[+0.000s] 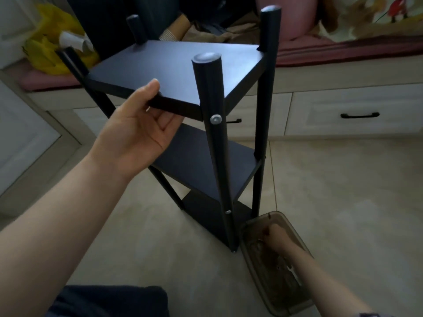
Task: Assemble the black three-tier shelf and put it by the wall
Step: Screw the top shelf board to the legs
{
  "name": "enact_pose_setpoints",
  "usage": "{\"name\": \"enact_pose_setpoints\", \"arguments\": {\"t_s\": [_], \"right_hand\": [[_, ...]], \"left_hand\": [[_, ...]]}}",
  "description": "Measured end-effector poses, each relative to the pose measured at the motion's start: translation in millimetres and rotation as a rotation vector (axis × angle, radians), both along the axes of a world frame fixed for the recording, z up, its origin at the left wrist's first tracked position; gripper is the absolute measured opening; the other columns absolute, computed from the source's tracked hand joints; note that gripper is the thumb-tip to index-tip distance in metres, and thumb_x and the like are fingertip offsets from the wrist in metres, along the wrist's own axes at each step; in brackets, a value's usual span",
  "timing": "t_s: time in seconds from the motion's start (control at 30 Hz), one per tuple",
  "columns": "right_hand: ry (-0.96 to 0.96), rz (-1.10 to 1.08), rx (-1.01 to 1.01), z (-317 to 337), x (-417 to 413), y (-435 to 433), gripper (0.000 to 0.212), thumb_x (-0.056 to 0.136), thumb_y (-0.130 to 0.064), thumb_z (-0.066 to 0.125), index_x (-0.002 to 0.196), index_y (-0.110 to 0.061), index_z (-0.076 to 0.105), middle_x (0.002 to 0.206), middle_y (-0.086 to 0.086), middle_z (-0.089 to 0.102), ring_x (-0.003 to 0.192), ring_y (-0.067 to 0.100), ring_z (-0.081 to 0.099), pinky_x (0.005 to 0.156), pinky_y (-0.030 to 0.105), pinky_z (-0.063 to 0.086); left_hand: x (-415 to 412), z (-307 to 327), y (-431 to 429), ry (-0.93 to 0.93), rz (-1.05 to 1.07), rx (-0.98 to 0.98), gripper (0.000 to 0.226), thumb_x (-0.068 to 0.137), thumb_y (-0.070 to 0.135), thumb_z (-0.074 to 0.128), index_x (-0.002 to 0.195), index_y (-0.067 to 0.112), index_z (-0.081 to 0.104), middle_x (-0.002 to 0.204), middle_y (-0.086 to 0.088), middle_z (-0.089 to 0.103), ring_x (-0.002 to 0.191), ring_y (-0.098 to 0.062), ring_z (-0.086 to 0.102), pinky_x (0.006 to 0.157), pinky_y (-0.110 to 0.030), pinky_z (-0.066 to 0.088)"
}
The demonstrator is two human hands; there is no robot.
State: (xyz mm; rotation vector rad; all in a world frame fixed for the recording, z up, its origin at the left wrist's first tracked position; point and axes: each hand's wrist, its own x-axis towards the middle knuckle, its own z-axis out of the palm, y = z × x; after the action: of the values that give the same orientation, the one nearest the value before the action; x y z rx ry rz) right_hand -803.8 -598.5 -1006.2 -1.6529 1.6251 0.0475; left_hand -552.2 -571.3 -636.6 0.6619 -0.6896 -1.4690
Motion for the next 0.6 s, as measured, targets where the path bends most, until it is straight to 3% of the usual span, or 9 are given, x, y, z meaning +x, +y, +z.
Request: {"name": "enact_pose_setpoints", "arguments": {"t_s": [0.1, 0.17, 0.27, 0.33, 0.47, 0.6], "right_hand": [[0.027, 0.042, -0.037, -16.0, -5.9, -4.9, 0.016, 0.1, -0.016, 0.053, 0.088, -0.014, 0.063, 0.085, -0.005, 0.058, 0.079, 0.013, 0.054, 0.058, 0.011, 0.035], [0.103, 0.151, -0.115, -30.9, -8.5, -7.8, 0.019, 0.101, -0.012, 0.049, 0.105, -0.005, 0.066, 0.088, -0.001, 0.059, 0.083, 0.018, 0.056, 0.06, 0.008, 0.036], [0.145, 0.102, -0.102, -43.8, -5.9, -6.1, 0.032, 0.102, -0.009, 0.042, 0.126, 0.006, 0.057, 0.112, 0.015, 0.062, 0.095, 0.024, 0.057, 0.082, 0.019, 0.045], [0.107, 0.071, -0.075, -44.7, -2.4, -1.1, 0.032, 0.102, -0.012, 0.04, 0.126, 0.002, 0.058, 0.123, 0.02, 0.06, 0.108, 0.032, 0.057, 0.093, 0.034, 0.045], [0.077, 0.097, -0.038, -51.9, 1.0, 3.4, 0.025, 0.101, -0.012, 0.043, 0.121, -0.011, 0.06, 0.125, 0.011, 0.061, 0.109, 0.022, 0.058, 0.096, 0.029, 0.046], [0.038, 0.077, -0.087, -57.3, 0.9, 6.7, 0.018, 0.101, -0.011, 0.042, 0.097, -0.018, 0.058, 0.114, 0.011, 0.061, 0.088, 0.013, 0.053, 0.082, 0.026, 0.043]], "left_hand": [[1.1, -2.2, -0.8, -0.006, -0.013, -0.013, 0.028, 0.087, 0.016, 0.065, 0.114, 0.007, 0.065, 0.11, -0.009, 0.076, 0.109, -0.02, 0.072, 0.088, -0.028, 0.057], [2.0, -3.3, -1.7, -0.014, -0.017, -0.017, 0.028, 0.088, 0.016, 0.064, 0.115, 0.007, 0.064, 0.111, -0.009, 0.076, 0.111, -0.02, 0.071, 0.089, -0.028, 0.057], [1.8, -3.8, -2.5, -0.021, -0.021, -0.016, 0.028, 0.088, 0.017, 0.064, 0.113, 0.006, 0.068, 0.115, -0.01, 0.075, 0.114, -0.021, 0.07, 0.091, -0.029, 0.057], [1.5, -3.6, -2.7, -0.016, -0.031, -0.016, 0.026, 0.088, 0.017, 0.063, 0.11, 0.006, 0.071, 0.115, -0.009, 0.075, 0.115, -0.02, 0.069, 0.092, -0.029, 0.057], [0.2, -3.1, -2.9, -0.008, -0.03, -0.014, 0.025, 0.087, 0.017, 0.063, 0.109, 0.007, 0.069, 0.112, -0.008, 0.075, 0.112, -0.019, 0.07, 0.092, -0.029, 0.056], [0.4, -2.8, -3.3, -0.007, -0.035, -0.006, 0.027, 0.086, 0.016, 0.065, 0.11, 0.006, 0.069, 0.114, -0.01, 0.074, 0.114, -0.02, 0.069, 0.095, -0.03, 0.056]]}}
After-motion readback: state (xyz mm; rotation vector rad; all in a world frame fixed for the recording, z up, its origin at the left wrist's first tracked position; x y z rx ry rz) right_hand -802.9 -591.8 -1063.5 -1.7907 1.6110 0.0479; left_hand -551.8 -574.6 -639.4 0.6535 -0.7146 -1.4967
